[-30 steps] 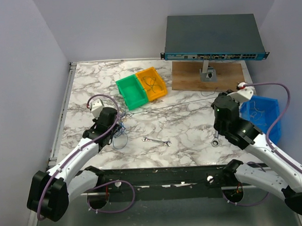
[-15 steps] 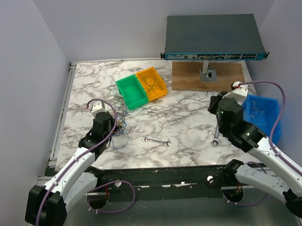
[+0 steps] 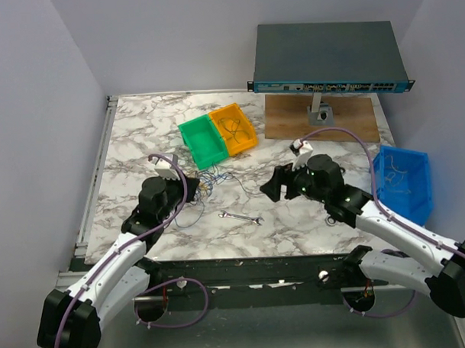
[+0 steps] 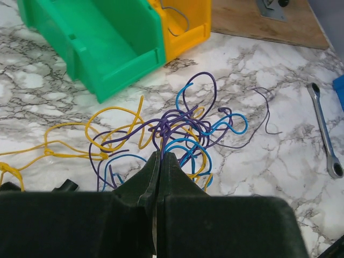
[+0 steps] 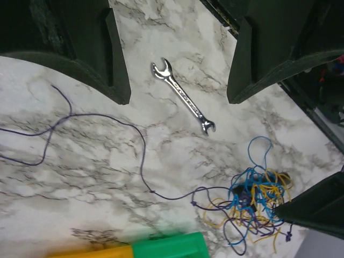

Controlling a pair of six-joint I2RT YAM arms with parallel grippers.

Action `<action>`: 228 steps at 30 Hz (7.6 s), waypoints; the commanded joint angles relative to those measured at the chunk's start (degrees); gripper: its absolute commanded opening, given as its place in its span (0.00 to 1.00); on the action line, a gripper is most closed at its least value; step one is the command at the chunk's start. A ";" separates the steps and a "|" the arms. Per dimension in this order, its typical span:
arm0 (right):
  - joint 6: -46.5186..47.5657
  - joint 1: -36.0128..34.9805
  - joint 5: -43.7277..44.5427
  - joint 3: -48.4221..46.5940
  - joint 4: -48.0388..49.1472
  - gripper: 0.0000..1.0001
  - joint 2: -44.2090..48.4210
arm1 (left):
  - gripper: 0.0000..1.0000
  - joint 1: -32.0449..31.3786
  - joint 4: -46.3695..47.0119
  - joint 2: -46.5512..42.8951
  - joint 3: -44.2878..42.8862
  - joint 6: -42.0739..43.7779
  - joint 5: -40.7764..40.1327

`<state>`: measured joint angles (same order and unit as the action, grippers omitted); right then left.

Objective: Untangle the cables

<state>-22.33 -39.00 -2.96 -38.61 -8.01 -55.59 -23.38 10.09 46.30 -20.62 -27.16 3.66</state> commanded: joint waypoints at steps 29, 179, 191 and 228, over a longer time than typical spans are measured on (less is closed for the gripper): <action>12.45 -6.01 -1.29 -2.98 43.62 0.81 -42.16 | 0.00 -0.36 0.74 -9.48 3.57 -0.97 -6.10; -12.83 1.98 5.56 -52.65 34.67 0.01 -65.80 | 0.02 0.09 -15.14 1.18 -4.51 -6.14 -25.60; -13.30 3.23 -5.16 -58.91 35.43 0.01 -64.85 | 0.02 0.11 -15.18 1.22 -4.52 -6.07 -25.91; -4.26 1.02 12.31 -54.33 23.75 0.01 -59.75 | 0.02 0.09 -15.10 1.58 -4.60 -6.05 -25.72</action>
<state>-30.44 -36.47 3.79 -94.87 18.70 -116.60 -23.38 -5.43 47.90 -23.90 -33.26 -21.41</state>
